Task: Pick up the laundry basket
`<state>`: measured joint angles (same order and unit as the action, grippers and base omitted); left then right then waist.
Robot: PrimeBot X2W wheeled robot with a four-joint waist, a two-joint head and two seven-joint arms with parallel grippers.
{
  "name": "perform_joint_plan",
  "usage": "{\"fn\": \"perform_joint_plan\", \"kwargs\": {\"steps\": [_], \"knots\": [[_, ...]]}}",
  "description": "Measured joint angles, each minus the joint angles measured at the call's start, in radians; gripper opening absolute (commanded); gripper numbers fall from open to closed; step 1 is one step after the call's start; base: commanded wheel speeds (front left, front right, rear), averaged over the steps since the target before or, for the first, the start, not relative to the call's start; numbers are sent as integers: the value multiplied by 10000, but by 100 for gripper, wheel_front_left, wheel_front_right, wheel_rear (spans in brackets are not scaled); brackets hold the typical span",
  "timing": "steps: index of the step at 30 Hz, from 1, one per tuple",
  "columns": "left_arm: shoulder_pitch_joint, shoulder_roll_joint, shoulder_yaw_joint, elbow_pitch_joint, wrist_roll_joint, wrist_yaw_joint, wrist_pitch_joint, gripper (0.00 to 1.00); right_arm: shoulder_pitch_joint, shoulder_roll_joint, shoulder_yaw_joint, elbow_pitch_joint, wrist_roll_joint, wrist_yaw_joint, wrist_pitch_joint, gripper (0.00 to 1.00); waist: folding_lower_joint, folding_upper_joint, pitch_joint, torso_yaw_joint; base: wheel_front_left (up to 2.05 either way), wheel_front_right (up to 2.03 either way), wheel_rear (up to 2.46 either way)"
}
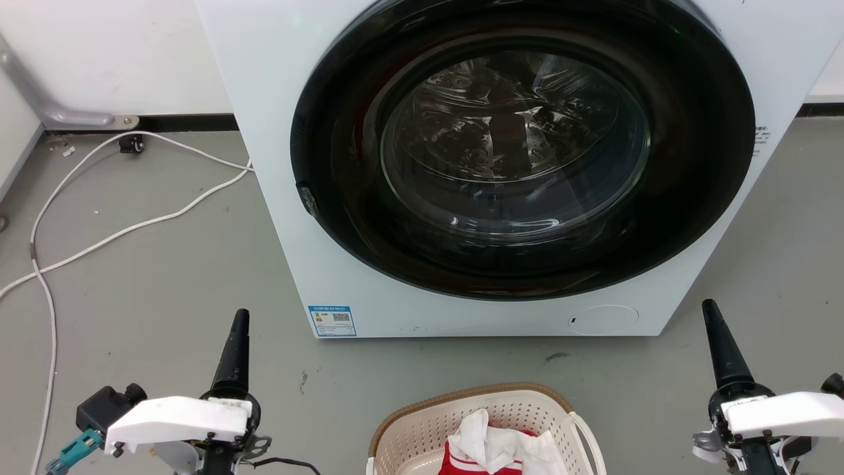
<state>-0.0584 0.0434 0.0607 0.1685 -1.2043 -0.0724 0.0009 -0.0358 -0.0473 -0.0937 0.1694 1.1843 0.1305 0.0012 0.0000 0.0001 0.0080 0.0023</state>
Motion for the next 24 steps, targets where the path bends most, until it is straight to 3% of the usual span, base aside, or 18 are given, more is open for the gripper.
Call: {"fn": "perform_joint_plan", "kwargs": {"steps": [24], "knots": [[153, 15, -777, -516, 4144, 562, -848, 100, 422, 0, 372, -869, -4608, 0, -844, 100, 0, 0, -21, 36, 0, 0, 0]]}}
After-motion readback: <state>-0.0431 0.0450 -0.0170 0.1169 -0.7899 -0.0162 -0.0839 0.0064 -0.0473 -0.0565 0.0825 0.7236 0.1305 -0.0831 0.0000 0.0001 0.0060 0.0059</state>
